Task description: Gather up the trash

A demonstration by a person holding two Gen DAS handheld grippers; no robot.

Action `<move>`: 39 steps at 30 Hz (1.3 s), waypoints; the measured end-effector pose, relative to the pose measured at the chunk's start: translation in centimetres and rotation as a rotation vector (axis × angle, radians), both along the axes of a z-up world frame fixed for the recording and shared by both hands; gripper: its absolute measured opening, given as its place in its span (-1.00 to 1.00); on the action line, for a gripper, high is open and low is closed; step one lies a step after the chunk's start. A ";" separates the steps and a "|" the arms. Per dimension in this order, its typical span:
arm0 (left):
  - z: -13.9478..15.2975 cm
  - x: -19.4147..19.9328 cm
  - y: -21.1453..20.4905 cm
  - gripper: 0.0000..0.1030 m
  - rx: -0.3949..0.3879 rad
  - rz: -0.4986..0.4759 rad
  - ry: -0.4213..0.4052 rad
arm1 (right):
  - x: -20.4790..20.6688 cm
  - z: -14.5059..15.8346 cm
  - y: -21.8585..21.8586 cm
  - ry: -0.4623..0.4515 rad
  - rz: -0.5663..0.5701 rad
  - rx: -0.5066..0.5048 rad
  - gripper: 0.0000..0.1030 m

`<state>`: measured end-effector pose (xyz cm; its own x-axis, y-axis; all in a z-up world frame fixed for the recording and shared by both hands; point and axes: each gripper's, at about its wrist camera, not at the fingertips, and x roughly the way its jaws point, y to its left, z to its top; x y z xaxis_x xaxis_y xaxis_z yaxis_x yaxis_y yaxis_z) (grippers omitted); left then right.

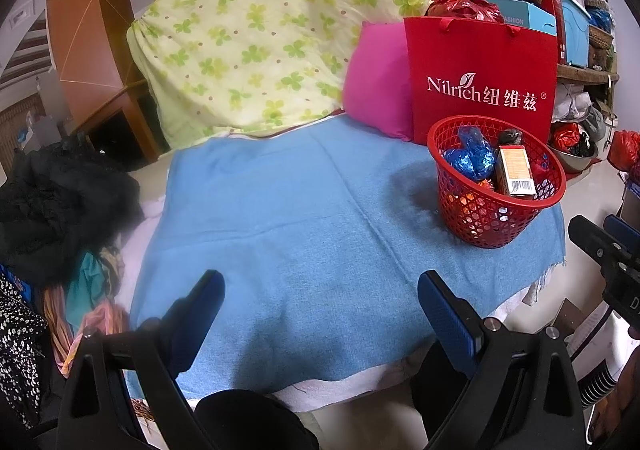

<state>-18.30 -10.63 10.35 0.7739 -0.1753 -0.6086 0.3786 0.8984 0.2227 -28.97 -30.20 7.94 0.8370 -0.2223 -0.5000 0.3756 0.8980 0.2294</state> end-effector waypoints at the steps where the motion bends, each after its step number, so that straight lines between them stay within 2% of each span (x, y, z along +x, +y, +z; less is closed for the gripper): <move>1: 0.0 0.0 0.0 0.88 0.000 0.000 0.000 | 0.0 0.0 0.0 0.001 0.001 0.001 0.47; 20: 0.3 0.0 -0.3 0.88 0.009 -0.003 0.003 | 0.4 -0.4 -0.5 0.010 0.000 0.008 0.47; 39: -0.8 0.4 -0.5 0.88 0.023 -0.005 0.027 | 0.5 -1.2 -0.8 0.035 -0.004 0.022 0.47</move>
<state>-17.92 -11.13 9.54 0.7564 -0.1653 -0.6329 0.3896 0.8910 0.2330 -28.43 -30.98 6.73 0.8179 -0.2147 -0.5339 0.3876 0.8913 0.2354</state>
